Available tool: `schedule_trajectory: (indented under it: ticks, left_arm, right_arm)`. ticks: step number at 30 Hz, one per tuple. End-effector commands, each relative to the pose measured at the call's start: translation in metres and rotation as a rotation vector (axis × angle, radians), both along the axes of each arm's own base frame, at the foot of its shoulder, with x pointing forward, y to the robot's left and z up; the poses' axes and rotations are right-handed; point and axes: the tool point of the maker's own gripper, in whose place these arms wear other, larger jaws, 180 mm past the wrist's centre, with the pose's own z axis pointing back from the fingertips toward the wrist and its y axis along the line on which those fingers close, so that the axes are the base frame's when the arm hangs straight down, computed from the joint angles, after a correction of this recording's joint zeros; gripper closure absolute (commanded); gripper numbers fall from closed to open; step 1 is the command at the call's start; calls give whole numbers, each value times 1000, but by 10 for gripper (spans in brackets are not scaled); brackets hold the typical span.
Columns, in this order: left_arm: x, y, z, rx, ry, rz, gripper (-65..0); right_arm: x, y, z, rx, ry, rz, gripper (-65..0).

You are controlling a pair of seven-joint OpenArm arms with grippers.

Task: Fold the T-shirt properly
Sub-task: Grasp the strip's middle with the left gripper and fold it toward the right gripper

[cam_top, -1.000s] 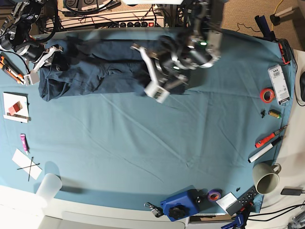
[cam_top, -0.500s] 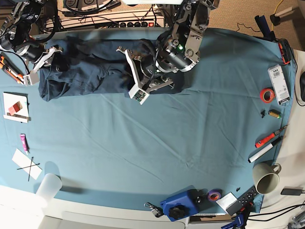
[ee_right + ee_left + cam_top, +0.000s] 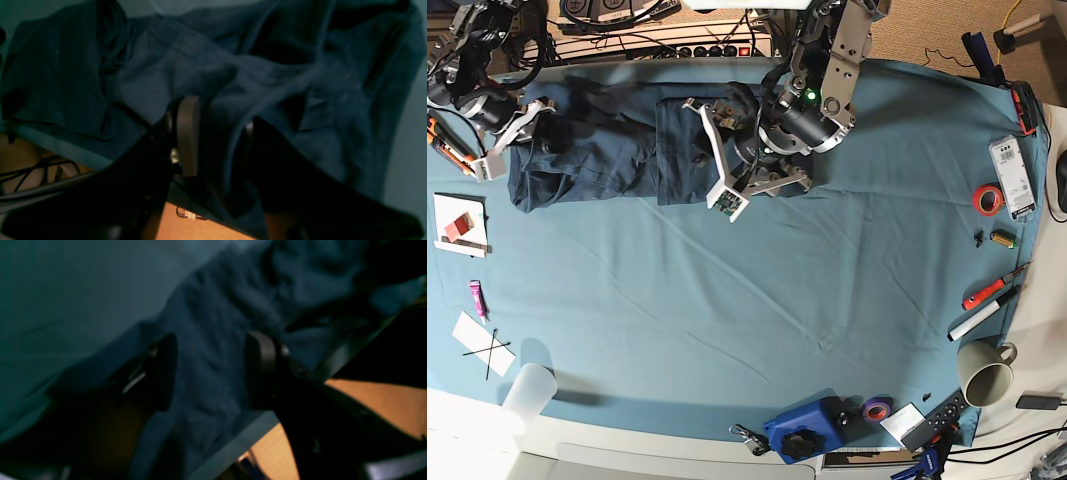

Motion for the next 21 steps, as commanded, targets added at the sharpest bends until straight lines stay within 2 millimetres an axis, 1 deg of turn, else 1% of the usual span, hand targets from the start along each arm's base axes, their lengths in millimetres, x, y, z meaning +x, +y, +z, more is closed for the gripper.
schedule_trajectory:
  ticks: [1,3,5,9,12,15,18,21]
  left_arm:
    - [3,-8,13,-47,-19,12,-305]
    - [0,-5,14,-46,-13,32,-279]
    - [-2,0,19,-42,-30,47,-259]
    - [-7,4,29,-70,-57,61,-256]
    - [-14,7,24,-63,-38,62,-256]
    - [-21,10,17,-50,-18,59,-256]
    - [-25,10,14,-50,-3,60,-256]
    - [-26,9,14,-49,1,59,-256]
  right_arm:
    - [10,-10,20,-14,-71,-6,-175]
    - [13,-19,31,-16,-106,-28,-175]
    - [15,-29,41,-25,-137,-53,-175]
    - [15,-50,58,-54,-183,-105,-175]
    - [14,-64,70,-94,-197,-121,-175]
    - [15,-74,79,-126,-209,-126,-174]
    - [16,-80,84,-155,-207,-119,-174]
    - [12,-90,75,-217,-157,-139,-176]
